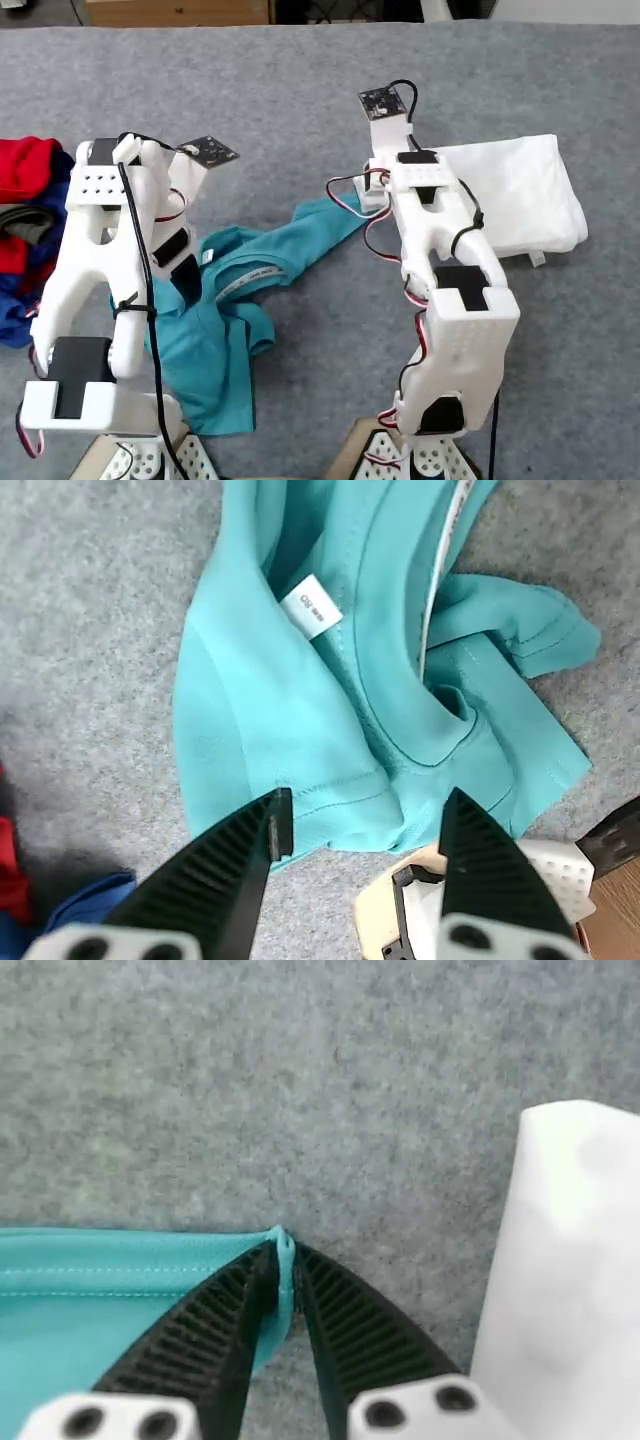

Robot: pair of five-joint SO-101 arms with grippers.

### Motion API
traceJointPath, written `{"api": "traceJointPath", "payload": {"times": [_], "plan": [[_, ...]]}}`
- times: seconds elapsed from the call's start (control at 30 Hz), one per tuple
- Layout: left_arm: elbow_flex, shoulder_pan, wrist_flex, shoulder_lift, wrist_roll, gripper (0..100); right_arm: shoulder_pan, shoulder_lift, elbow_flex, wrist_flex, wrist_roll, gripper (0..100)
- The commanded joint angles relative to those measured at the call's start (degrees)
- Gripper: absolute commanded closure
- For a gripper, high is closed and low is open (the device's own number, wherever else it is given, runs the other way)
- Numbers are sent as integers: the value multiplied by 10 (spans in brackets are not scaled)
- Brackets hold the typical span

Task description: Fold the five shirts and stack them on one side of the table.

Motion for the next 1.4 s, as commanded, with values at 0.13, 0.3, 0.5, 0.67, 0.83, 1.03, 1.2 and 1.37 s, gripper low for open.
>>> {"api": "traceJointPath", "payload": {"times": [0.13,0.3,0.5,0.67,0.83,1.03,1.2,1.37], "plan": [[-1,0,14,-3,-68,741,14,0,-27,-10,1,985],[9,-3,13,-2,-88,764,14,1,-27,-10,1,985],[9,-2,6,32,-84,813,14,1,-27,-10,1,985],[-13,-1,4,96,-29,815,13,1,-27,-10,1,985],[-59,-4,5,138,50,816,13,1,-27,-10,1,985],[-78,-5,5,153,89,828,13,1,-27,-10,1,985],[-73,-5,9,154,87,915,13,1,-27,-10,1,985],[-73,-5,9,154,87,916,13,1,-27,-10,1,985]]}}
